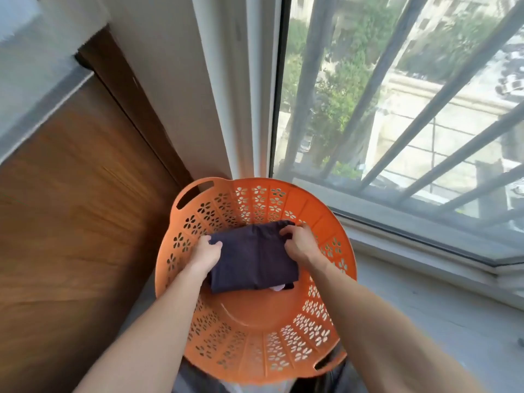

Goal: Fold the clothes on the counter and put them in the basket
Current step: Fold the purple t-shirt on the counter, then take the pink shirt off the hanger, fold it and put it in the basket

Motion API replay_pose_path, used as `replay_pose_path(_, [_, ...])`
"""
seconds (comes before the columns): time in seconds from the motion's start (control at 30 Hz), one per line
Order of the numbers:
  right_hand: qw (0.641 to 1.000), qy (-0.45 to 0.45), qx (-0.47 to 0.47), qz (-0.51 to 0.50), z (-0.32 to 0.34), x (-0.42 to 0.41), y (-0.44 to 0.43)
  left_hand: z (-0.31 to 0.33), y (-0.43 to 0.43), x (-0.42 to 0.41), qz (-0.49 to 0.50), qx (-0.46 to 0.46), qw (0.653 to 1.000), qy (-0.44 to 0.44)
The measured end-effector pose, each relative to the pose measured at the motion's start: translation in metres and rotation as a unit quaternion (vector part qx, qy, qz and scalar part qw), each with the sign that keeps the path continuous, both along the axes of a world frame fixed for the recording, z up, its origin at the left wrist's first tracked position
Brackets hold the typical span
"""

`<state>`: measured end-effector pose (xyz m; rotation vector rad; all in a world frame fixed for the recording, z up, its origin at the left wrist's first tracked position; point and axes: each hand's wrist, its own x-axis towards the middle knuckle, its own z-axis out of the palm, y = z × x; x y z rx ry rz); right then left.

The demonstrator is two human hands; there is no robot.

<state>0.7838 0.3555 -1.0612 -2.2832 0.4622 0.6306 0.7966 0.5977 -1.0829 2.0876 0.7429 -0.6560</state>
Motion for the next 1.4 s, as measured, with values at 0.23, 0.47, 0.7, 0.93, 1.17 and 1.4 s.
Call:
replay_pose_path(0.23, [0.998,-0.043,0.045,-0.004,0.254,-0.035,-0.032,0.266,-0.068,-0.031,0.0,-0.13,0.99,-0.055])
replay_pose_path(0.47, [0.99,-0.115,0.078,-0.038,0.492,-0.083,-0.069,0.52,-0.136,-0.068,-0.019,-0.209,0.973,-0.094])
replay_pose_path(0.7, [0.96,-0.236,0.107,-0.105,0.653,-0.164,-0.116,0.69,-0.199,-0.127,-0.112,-0.274,0.939,-0.176])
replay_pose_path(0.93, [0.921,-0.328,0.101,-0.184,0.74,-0.31,-0.191,0.77,-0.287,-0.244,-0.24,-0.339,0.888,-0.196])
replay_pose_path(1.17, [0.879,-0.381,0.054,-0.281,0.788,-0.474,-0.307,0.823,-0.419,-0.378,-0.373,-0.374,0.829,-0.183])
replay_pose_path(1.4, [0.847,-0.393,-0.009,-0.359,0.8,-0.641,-0.47,0.851,-0.594,-0.516,-0.493,-0.409,0.748,-0.173])
